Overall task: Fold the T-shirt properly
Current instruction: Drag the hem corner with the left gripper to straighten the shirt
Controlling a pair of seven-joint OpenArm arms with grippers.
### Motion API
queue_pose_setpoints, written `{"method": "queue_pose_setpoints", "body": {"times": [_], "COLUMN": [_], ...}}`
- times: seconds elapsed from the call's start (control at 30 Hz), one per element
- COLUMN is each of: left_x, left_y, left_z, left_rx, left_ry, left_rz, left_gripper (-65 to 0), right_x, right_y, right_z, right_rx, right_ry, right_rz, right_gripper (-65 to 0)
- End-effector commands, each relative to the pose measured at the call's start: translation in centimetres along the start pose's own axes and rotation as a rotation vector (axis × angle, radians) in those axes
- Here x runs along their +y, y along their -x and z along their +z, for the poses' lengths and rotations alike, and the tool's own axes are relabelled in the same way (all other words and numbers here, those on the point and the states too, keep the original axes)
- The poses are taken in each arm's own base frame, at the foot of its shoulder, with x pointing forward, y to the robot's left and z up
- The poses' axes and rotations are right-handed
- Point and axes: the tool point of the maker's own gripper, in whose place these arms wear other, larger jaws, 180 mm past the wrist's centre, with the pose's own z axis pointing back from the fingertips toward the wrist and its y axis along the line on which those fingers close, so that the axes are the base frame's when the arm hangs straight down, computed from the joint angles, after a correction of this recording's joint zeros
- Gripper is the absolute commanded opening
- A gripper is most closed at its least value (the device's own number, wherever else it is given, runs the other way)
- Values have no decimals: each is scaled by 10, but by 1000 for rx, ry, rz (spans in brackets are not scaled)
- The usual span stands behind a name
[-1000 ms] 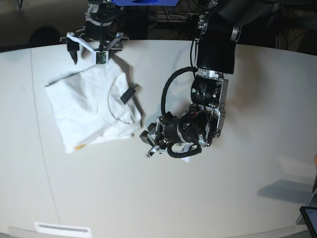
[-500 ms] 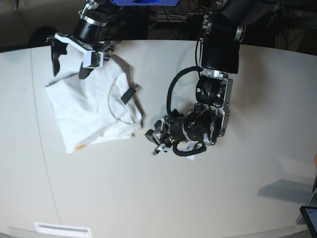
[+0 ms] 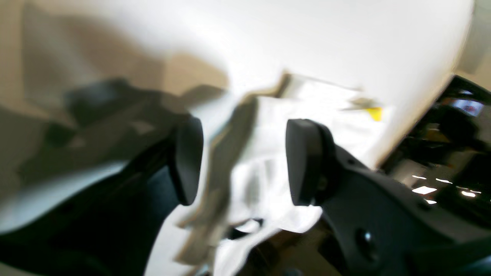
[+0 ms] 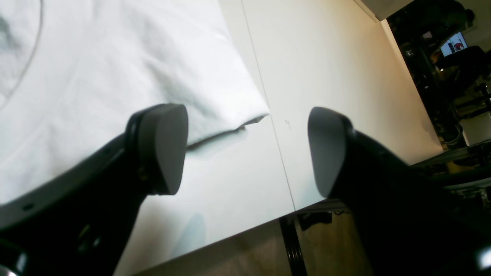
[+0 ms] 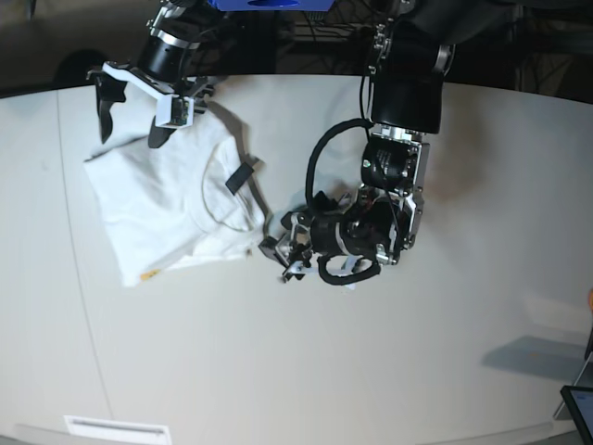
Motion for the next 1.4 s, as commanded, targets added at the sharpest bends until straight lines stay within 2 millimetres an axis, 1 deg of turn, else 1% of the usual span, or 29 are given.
{"method": "queue_pose_setpoints", "body": {"times": [0.0,0.27,0.4,0.5,0.6,0.67,0.7,0.83,0.9,1.2,1.37], "left_x": [-18,-19,-9,-5,-14,-16,-22,-25,-29,-29,-19], "left_y": [-1,0,-6,-4,-7,-2,-4,9,8,7,7], "left_z": [6,4,4,4,12,13,15,6,5,6,1], "left_rx": [4,13,-21,-17,-43,-15,-11,22,23,23,34], "left_ry": [47,36,-18,-51,-34,-33,-30,-84,-85,-89,-118], "left_rz": [-15,-24,-52,-70,-101,-106,-106,-100,-116,-121,-104], "left_gripper": [-297,-307,-307,-307,-307,-307,-307,-307,-307,-307,-307], "right_x": [64,64,64,64,64,63,64,64,64,64,63], "right_y": [-34,-35,-35,-35,-35,-37,-38,-38,-41,-42,-44], "right_z": [59,58,58,58,57,56,55,55,54,54,52], "right_rx": [-24,-25,-25,-26,-27,-33,-35,-36,-31,-31,-40], "right_ry": [-268,-267,-267,-267,-266,-263,-263,-262,-256,-254,-250], "right_rz": [-92,-93,-93,-94,-94,-95,-96,-98,-112,-115,-116], "right_gripper": [-189,-189,-189,-189,-189,-189,-189,-189,-189,-189,-189]}}
